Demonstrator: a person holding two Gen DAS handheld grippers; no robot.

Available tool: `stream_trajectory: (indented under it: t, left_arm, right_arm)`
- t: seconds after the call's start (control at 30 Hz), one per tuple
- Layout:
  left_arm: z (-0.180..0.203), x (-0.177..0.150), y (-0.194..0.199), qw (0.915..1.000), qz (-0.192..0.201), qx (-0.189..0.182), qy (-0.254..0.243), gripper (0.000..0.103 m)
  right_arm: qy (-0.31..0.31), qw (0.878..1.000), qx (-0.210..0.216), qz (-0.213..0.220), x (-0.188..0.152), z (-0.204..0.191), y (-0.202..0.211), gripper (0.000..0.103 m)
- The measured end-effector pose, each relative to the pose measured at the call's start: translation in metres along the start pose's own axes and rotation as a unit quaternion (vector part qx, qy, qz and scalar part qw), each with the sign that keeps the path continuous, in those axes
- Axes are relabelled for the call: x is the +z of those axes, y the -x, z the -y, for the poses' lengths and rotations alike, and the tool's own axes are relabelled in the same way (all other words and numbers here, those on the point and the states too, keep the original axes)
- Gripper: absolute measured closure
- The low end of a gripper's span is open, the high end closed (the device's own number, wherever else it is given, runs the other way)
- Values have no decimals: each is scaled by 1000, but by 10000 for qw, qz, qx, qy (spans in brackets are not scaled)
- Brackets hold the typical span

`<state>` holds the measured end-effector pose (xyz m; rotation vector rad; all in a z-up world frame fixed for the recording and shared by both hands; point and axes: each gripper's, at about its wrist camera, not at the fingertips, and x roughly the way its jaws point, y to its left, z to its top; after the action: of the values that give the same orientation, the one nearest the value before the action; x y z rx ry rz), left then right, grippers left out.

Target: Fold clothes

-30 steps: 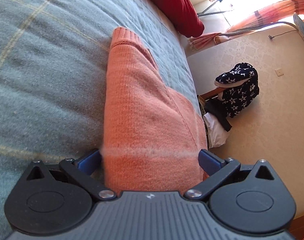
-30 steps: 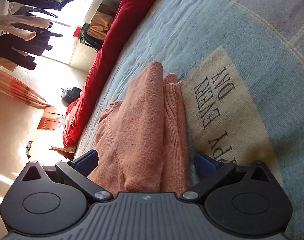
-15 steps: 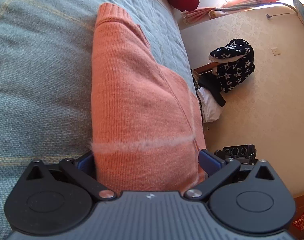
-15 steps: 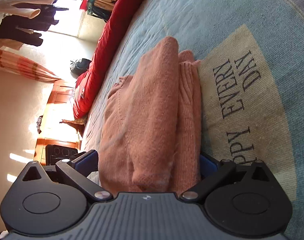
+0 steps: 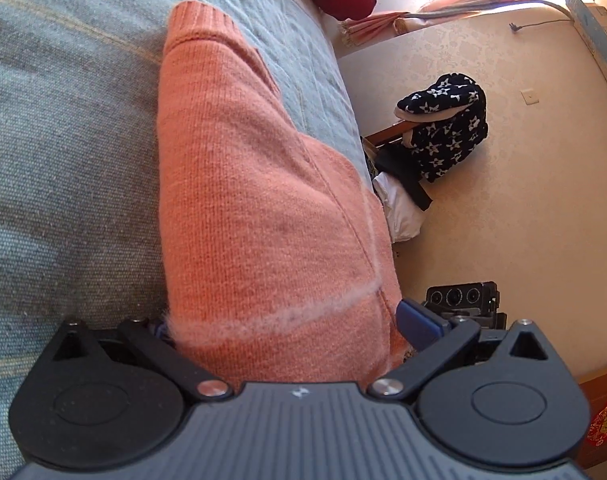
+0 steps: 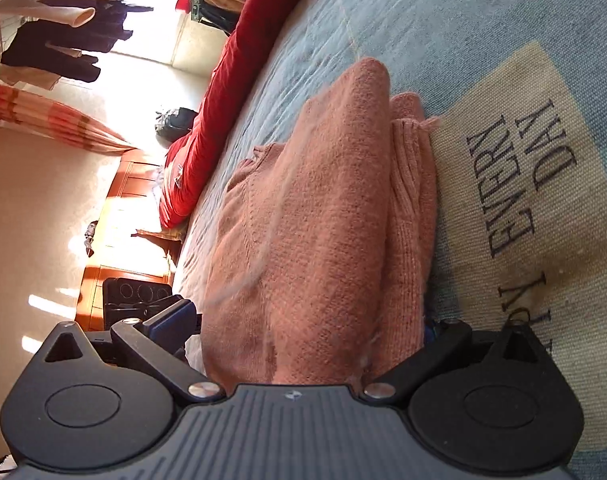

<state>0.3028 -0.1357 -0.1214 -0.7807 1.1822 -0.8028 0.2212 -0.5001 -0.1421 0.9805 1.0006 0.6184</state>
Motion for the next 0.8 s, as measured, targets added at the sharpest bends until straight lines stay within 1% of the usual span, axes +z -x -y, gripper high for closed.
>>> stream_trajectory:
  t: [0.1, 0.17, 0.23, 0.3, 0.4, 0.57, 0.73, 0.8]
  left_arm:
    - [-1, 9, -5, 9996, 130, 23, 269, 1]
    - [6, 8, -3, 9997, 110, 106, 190, 1]
    - [8, 6, 2, 9998, 111, 51, 123, 1]
    - [7, 6, 7, 9995, 187, -64, 255, 1]
    - [6, 6, 9, 9989, 267, -117, 376, 2]
    - [21, 6, 16, 9995, 282, -90, 116, 2]
    - [33, 5, 25, 9995, 297, -64, -86, 2]
    - [34, 5, 31, 9993, 349, -41, -137, 2]
  right_arm:
    - [-231, 9996, 83, 101, 11, 5, -5, 0]
    - [-345, 9993, 55, 115, 14, 6, -5, 0]
    - [-242, 9996, 25, 158, 11, 3, -4, 0]
    - [-131, 9997, -6, 202, 7, -1, -3, 0]
    - [-282, 9987, -57, 418, 4, -5, -2, 0]
    - [-120, 9985, -180, 498, 2, -22, 1, 0]
    - [35, 9977, -483, 471, -2, -39, -4, 0]
    - [87, 9980, -483, 402, -3, -43, -6, 0]
